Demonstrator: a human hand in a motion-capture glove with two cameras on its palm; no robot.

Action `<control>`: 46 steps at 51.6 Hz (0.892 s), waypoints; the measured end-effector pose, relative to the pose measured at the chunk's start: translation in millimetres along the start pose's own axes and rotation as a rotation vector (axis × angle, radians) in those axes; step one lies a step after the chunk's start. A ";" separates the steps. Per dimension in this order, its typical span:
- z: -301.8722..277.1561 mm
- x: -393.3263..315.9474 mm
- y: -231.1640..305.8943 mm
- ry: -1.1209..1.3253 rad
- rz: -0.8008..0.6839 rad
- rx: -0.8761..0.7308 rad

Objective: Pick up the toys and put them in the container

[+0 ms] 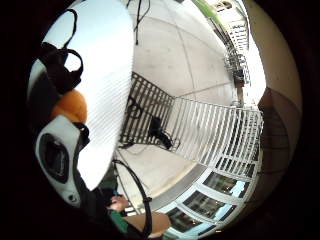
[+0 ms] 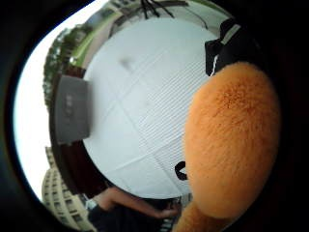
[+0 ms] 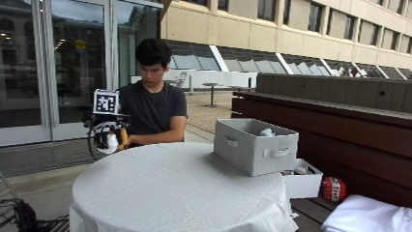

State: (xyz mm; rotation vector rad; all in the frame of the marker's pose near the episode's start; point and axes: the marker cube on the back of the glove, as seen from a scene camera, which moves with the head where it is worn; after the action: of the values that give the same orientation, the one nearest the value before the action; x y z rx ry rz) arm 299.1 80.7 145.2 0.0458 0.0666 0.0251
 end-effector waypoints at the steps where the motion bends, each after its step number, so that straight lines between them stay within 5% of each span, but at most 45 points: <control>1: -4.5 -2.1 -4.8 0.001 -0.009 0.025; 14: -68.9 -46.5 -12.8 -0.033 0.022 -0.023; 19: -110.7 -75.7 -4.7 -0.052 0.098 -0.232; 29: -147.8 -111.5 -45.3 -0.071 -0.004 0.018; 36: -170.3 -146.9 -76.6 -0.076 -0.017 0.065; 41: -193.3 -185.8 -78.1 -0.079 0.048 -0.055; 46: -203.4 -217.7 -92.1 -0.076 -0.073 0.042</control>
State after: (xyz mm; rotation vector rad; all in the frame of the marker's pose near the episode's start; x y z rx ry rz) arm 70.5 -7.9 -47.5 0.0863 -0.0069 -0.0513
